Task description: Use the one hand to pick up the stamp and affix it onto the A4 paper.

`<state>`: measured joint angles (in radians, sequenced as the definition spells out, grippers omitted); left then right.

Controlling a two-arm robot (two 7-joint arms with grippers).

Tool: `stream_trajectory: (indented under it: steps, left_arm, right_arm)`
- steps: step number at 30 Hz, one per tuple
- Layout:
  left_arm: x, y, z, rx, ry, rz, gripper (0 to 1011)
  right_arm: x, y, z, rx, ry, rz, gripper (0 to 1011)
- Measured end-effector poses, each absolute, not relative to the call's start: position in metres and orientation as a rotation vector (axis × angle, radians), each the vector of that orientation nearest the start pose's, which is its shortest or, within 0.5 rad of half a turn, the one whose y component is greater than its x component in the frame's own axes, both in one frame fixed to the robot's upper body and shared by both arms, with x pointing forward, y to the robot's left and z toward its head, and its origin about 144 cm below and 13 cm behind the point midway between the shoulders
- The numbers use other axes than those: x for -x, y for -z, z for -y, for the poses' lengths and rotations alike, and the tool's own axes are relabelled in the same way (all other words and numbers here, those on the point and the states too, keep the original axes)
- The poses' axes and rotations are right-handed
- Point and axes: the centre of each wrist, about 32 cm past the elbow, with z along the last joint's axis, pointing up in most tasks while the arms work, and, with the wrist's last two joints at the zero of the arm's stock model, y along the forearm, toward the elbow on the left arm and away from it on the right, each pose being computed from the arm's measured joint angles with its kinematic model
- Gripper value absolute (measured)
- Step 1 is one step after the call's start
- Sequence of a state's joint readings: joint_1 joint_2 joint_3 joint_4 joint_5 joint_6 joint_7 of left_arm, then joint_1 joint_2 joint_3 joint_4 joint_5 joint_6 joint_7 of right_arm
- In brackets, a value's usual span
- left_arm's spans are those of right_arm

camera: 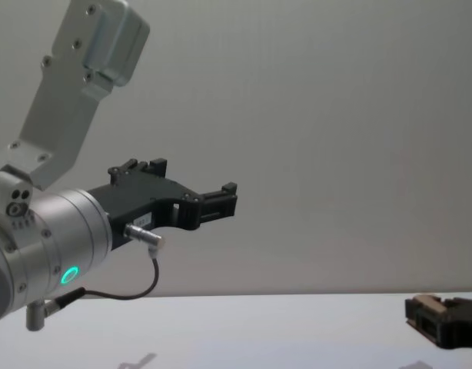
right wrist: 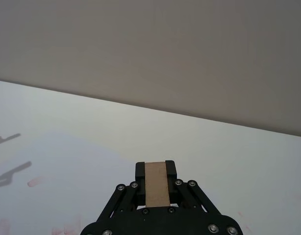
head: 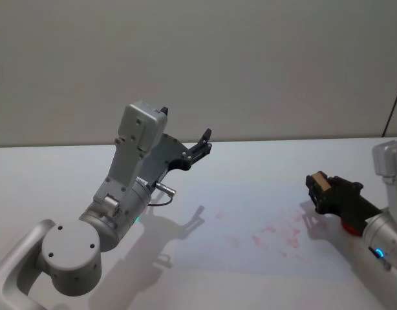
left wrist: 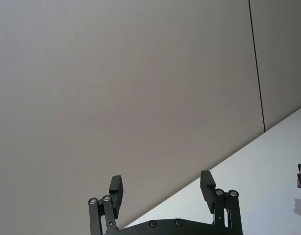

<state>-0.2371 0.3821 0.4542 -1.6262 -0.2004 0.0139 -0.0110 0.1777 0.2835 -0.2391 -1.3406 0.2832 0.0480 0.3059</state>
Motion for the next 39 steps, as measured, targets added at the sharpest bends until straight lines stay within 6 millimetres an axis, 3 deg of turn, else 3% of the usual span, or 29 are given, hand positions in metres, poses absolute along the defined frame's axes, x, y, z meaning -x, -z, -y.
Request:
stream_trajectory:
  steps: [18,39]
  left_arm:
    - [-0.492,-1.204,-0.198,-0.061,-1.124,0.268,1001]
    - [-0.492,-1.204,-0.198,-0.061,-1.124,0.268,1001]
  right_arm:
    - [-0.517,-1.100,0.242,0.216,1.059,-0.098,219]
    - [-0.519,-1.090,0.238,0.262,1.035,-0.087,219]
